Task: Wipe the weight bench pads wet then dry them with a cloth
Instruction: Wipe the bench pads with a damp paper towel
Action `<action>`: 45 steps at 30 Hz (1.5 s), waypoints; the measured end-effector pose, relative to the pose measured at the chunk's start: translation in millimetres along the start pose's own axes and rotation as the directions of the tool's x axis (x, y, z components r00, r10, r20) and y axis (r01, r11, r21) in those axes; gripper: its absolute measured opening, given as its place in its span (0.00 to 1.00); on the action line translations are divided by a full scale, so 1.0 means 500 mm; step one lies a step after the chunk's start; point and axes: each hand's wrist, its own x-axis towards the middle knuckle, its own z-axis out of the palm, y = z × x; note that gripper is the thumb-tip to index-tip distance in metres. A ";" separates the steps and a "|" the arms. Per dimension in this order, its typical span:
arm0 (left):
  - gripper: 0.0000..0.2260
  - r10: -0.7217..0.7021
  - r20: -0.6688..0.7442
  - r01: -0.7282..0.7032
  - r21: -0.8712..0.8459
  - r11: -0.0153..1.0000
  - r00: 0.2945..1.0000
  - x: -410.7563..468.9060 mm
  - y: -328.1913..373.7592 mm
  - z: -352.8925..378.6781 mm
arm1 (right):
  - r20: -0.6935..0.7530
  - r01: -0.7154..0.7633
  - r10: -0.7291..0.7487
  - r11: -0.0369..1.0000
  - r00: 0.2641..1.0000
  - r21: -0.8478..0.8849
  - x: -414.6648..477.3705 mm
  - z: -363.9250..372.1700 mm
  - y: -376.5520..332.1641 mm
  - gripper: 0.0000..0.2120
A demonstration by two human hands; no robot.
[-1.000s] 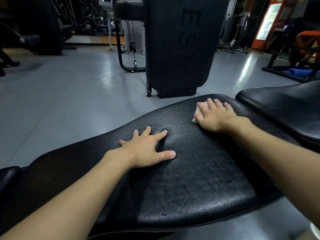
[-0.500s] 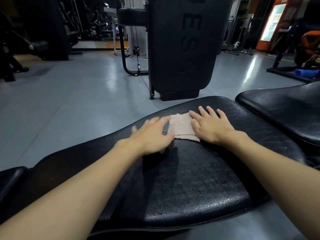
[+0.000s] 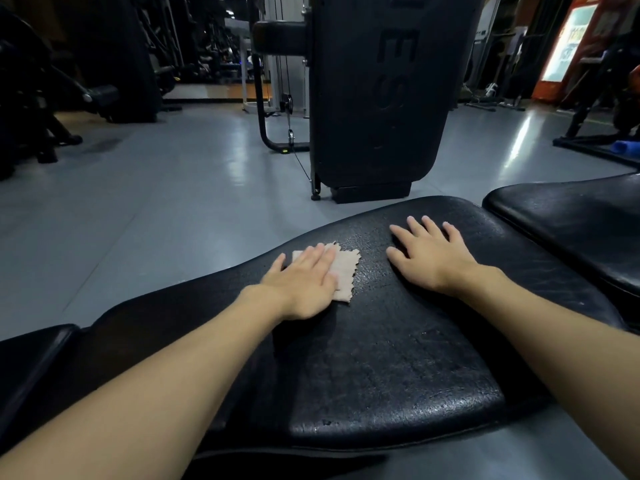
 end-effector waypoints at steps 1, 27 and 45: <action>0.26 -0.010 -0.006 0.010 0.027 1.000 1.000 -0.008 -0.002 -0.001 | 0.011 0.008 -0.007 0.999 1.000 -0.049 -0.002 -0.002 -0.014 0.28; 0.24 -0.269 -0.057 0.257 -0.161 0.953 0.961 -0.251 -0.273 0.106 | 0.185 0.410 -0.402 0.912 0.897 -0.010 -0.092 0.088 -0.434 0.29; 0.28 -0.592 -0.092 0.555 -0.258 0.790 0.800 -0.389 -0.374 0.159 | 0.078 0.428 -0.420 0.887 0.904 -0.174 -0.113 0.085 -0.404 0.29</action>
